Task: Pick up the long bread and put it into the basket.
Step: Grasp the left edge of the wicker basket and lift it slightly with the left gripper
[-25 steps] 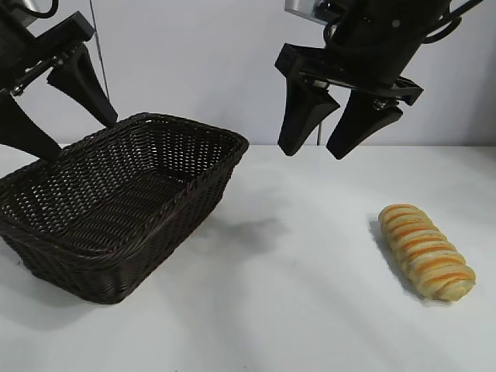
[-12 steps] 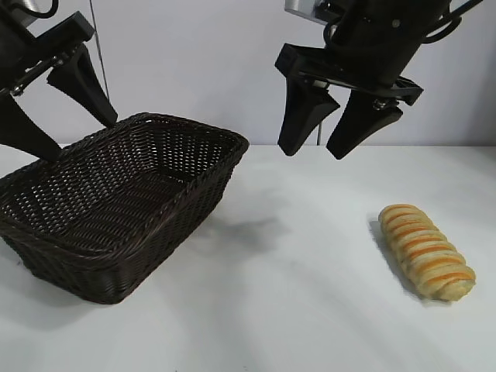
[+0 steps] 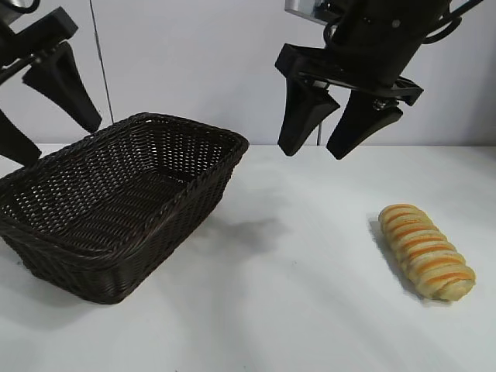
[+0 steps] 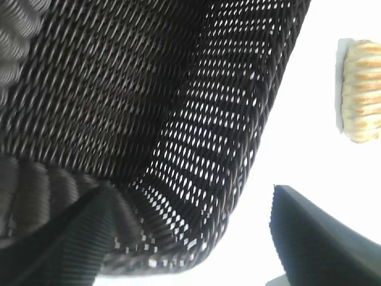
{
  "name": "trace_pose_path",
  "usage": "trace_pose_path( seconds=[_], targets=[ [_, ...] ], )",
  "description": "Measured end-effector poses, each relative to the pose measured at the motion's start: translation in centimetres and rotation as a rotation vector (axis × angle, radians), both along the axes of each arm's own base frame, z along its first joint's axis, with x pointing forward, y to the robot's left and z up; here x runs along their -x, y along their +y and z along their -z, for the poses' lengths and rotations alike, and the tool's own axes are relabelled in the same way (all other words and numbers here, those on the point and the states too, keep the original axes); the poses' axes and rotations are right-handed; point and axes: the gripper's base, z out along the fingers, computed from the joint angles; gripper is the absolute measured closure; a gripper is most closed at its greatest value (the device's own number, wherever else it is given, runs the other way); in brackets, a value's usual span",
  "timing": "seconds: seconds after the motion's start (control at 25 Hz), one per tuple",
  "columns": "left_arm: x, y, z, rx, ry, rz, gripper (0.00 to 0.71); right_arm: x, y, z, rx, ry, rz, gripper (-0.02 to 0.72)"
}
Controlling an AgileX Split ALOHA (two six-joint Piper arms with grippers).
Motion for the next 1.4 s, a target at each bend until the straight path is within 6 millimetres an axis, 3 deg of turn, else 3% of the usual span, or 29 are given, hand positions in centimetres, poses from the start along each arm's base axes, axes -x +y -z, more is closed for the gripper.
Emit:
trace_pose_path(
  seconds=[0.28, 0.68, 1.0, 1.2, 1.4],
  targets=[
    [-0.1, 0.2, 0.0, 0.036, 0.052, -0.136, 0.171, 0.0, 0.0, 0.0, -0.003, 0.001, 0.001, 0.207],
    [0.2, 2.6, 1.8, -0.056, 0.273, -0.681, 0.171, 0.0, 0.0, 0.0, -0.004, 0.002, 0.002, 0.207],
    [1.6, 2.0, 4.8, -0.050, 0.326, -0.714, 0.171, 0.0, 0.1, 0.0, -0.008, 0.002, 0.004, 0.207],
    [1.3, 0.7, 5.0, -0.023, 0.284, -0.688, 0.171, 0.0, 0.1, 0.0, -0.012, 0.004, 0.005, 0.207],
    [0.6, 0.0, 6.6, -0.043, 0.314, -0.681, 0.171, 0.0, 0.1, 0.0, -0.014, 0.004, 0.005, 0.207]
  ],
)
